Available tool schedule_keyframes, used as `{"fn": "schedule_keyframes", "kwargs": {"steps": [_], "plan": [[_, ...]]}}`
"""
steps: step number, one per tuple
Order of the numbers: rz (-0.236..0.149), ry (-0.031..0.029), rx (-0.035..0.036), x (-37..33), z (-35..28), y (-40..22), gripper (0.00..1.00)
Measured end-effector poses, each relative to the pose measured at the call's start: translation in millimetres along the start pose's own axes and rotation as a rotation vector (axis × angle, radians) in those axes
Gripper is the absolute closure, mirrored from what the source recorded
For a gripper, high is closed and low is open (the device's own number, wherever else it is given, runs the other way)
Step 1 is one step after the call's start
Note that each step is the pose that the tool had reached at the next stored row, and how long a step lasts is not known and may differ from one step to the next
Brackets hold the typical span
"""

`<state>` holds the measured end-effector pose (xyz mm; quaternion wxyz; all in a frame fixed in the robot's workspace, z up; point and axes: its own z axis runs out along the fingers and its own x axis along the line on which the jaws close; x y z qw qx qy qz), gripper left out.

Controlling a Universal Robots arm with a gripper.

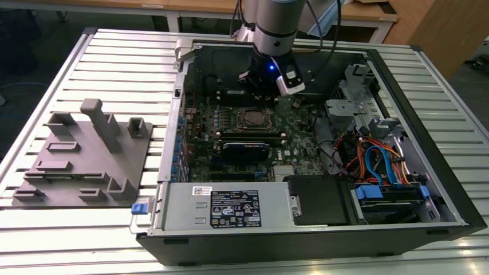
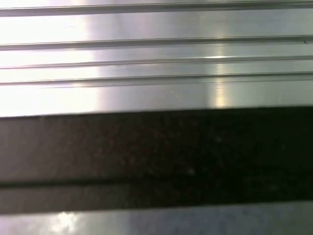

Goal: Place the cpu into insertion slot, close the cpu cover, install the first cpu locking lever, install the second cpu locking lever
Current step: 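Install the first cpu locking lever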

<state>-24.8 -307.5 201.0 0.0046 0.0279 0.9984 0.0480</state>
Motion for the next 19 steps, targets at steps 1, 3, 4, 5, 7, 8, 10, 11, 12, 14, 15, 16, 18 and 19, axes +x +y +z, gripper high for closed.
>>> {"fn": "schedule_keyframes", "kwargs": {"steps": [1, 3, 4, 5, 7, 8, 10, 11, 12, 14, 15, 16, 18, 19], "plan": [[0.0, 0.0001, 0.0001, 0.0, -0.7, 0.0, 0.9], [0.0, 0.0, 0.0, 0.0, -2.5, 0.3, 0.9], [0.0, 0.0, 0.0, 0.0, -3.1, 0.3, 0.9], [0.0, 0.0, -0.0001, 0.0, -3.2, 0.4, 0.9], [0.0, 0.0, 0.0, 0.0, -3.2, 0.3, 0.9], [0.0, -0.0001, 0.0008, 0.0, -2.9, 0.3, 0.9], [0.0, -0.0001, 0.0037, 0.0, -1.7, 0.2, 0.9], [0.0, -0.0003, 0.0053, 0.0, -0.8, 0.1, 0.9], [0.0, -0.0003, 0.0073, 0.0, 0.0, 0.0, 0.9], [0.0, -0.0005, 0.0113, 0.0, 1.8, -0.2, 0.9], [0.0, -0.0004, 0.0129, 0.0, 2.1, -0.3, 0.9], [0.0, -0.0004, 0.0131, 0.0, 2.1, -0.3, 0.9], [0.0, -0.0006, 0.0129, 0.0, 2.0, -0.2, 0.9], [0.0, -0.0008, 0.0125, 0.0, 1.5, -0.1, 0.9]]}}
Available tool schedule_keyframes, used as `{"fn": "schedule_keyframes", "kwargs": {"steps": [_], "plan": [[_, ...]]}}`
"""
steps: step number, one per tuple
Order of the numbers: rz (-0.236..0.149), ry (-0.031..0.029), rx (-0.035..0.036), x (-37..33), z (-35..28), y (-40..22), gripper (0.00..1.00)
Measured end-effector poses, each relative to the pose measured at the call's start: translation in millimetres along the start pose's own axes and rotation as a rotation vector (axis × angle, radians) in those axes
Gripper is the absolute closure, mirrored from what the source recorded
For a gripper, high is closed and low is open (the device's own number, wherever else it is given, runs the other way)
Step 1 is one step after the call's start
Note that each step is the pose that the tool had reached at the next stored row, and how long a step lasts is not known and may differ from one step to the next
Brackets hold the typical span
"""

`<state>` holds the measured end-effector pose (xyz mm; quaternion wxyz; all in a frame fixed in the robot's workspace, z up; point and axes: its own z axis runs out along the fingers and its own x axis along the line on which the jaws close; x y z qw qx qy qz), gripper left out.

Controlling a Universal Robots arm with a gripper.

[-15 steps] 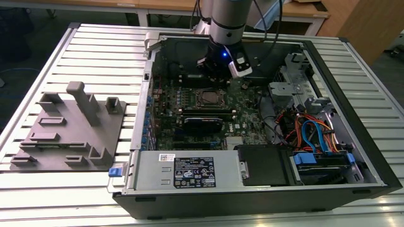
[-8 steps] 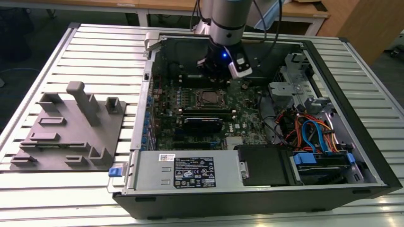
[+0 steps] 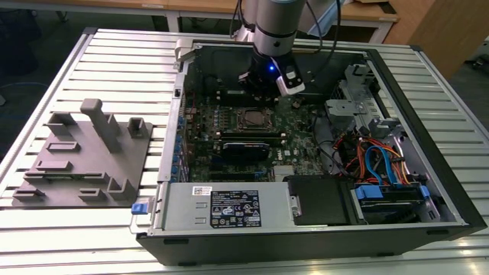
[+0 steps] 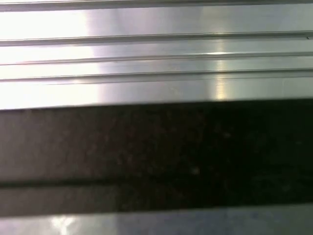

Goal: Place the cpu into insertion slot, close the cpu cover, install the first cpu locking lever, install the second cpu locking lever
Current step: 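Install the first cpu locking lever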

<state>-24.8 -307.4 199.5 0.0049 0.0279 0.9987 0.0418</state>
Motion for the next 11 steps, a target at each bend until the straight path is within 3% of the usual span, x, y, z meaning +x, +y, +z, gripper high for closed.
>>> {"fn": "schedule_keyframes", "kwargs": {"steps": [5, 9, 11], "plan": [[0.0, 0.0001, 0.0001, 0.0, -2.1, 0.2, 0.9], [0.0, 0.0003, 0.0072, 0.1, 2.0, -0.5, 0.9], [0.0, -0.0004, 0.0064, 0.0, 3.3, -0.2, 0.9]]}}
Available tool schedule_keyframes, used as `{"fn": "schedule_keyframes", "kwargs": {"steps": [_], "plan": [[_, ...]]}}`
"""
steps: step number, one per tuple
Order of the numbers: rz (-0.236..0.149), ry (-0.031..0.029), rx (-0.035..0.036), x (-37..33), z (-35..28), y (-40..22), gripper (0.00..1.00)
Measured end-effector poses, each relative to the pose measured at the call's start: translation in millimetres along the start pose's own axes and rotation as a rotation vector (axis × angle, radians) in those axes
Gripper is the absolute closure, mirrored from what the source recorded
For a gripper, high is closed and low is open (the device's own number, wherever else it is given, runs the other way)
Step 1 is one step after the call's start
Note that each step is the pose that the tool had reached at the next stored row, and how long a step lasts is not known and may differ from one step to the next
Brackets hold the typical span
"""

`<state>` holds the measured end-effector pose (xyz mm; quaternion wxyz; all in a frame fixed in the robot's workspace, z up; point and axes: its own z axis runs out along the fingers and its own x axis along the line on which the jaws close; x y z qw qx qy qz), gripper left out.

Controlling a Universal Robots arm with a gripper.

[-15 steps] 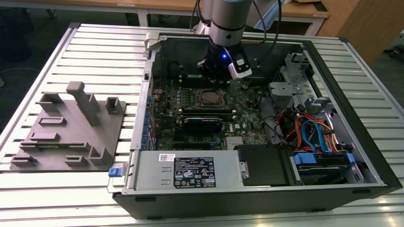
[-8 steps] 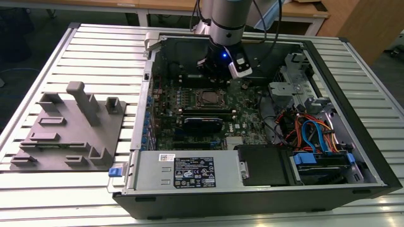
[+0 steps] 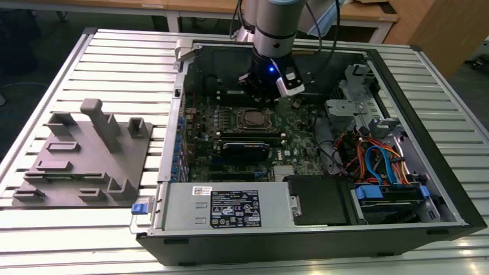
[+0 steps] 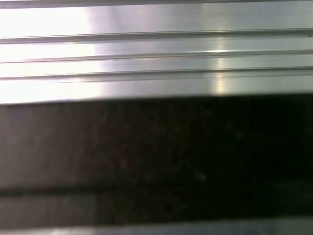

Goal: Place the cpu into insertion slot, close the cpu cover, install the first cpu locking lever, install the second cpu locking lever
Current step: 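Install the first cpu locking lever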

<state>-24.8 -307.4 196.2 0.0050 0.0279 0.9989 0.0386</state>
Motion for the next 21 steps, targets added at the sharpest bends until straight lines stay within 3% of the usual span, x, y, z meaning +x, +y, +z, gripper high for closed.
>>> {"fn": "schedule_keyframes", "kwargs": {"steps": [7, 12, 21], "plan": [[0.0, 0.0001, 0.0005, 0.0, -0.8, 0.1, 0.9], [0.0, 0.0002, 0.0007, 0.0, -11.7, 0.8, 0.9], [0.0, 0.0002, 0.0008, -0.2, -11.7, -2.1, 0.9]]}}
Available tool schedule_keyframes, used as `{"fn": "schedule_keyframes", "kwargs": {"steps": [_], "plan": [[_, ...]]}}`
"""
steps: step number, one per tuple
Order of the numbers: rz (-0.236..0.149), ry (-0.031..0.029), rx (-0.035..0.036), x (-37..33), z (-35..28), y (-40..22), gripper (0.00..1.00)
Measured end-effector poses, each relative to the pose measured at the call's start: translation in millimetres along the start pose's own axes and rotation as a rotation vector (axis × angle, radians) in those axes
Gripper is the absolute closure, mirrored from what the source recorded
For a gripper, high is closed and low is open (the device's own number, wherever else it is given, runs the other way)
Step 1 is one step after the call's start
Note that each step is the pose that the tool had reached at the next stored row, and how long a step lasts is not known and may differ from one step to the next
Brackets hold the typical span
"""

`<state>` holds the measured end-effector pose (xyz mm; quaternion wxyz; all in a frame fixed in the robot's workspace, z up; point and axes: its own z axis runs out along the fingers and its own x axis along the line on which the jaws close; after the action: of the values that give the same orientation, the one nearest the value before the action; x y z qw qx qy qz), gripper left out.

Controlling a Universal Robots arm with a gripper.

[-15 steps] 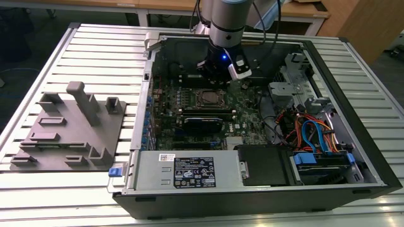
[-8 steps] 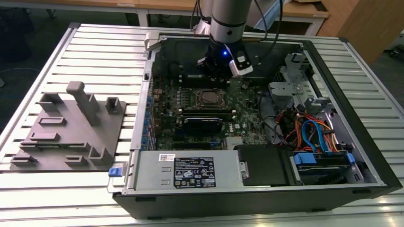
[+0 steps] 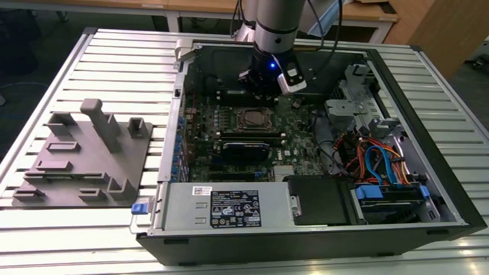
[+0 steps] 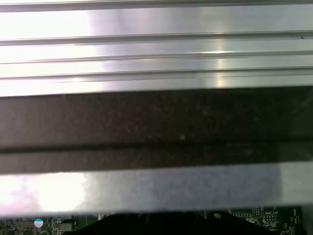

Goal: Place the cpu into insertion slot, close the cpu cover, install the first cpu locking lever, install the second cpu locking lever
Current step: 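Install the first cpu locking lever, then install the second cpu locking lever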

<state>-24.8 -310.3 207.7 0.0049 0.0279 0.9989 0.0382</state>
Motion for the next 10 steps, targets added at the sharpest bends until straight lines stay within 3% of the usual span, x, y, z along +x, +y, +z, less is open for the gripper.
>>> {"fn": "schedule_keyframes", "kwargs": {"steps": [10], "plan": [[0.0, 0.0, -0.0001, 0.0, 0.0, -0.4, 0.9]]}}
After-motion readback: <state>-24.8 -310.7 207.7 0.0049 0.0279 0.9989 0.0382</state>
